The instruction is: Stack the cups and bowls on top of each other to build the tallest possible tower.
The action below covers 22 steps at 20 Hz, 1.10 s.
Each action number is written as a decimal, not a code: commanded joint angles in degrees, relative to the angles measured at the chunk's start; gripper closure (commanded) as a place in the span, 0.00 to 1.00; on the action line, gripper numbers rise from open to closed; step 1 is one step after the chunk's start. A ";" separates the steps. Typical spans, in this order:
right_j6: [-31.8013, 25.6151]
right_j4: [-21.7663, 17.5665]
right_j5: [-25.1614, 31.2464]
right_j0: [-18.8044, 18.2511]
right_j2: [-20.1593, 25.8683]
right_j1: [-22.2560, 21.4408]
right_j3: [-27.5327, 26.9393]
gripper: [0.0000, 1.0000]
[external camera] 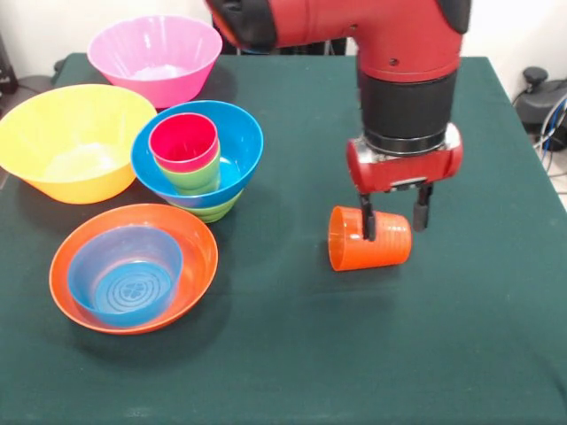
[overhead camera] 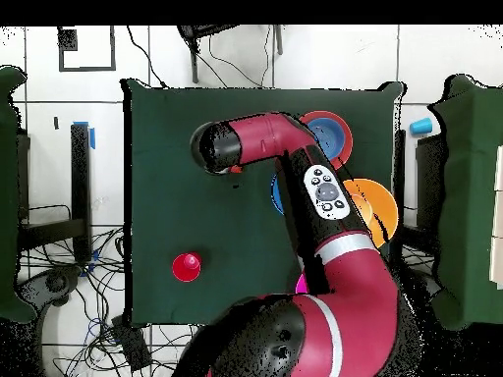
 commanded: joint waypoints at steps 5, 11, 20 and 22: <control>-15.38 -2.35 5.90 -4.71 1.23 4.12 -1.87 0.00; -14.91 -4.14 8.65 -3.50 -0.12 3.57 -3.31 0.00; -16.08 -2.96 8.28 -4.80 1.92 6.36 -3.56 0.00; -16.34 -2.61 7.73 -5.20 2.58 6.88 -3.21 0.00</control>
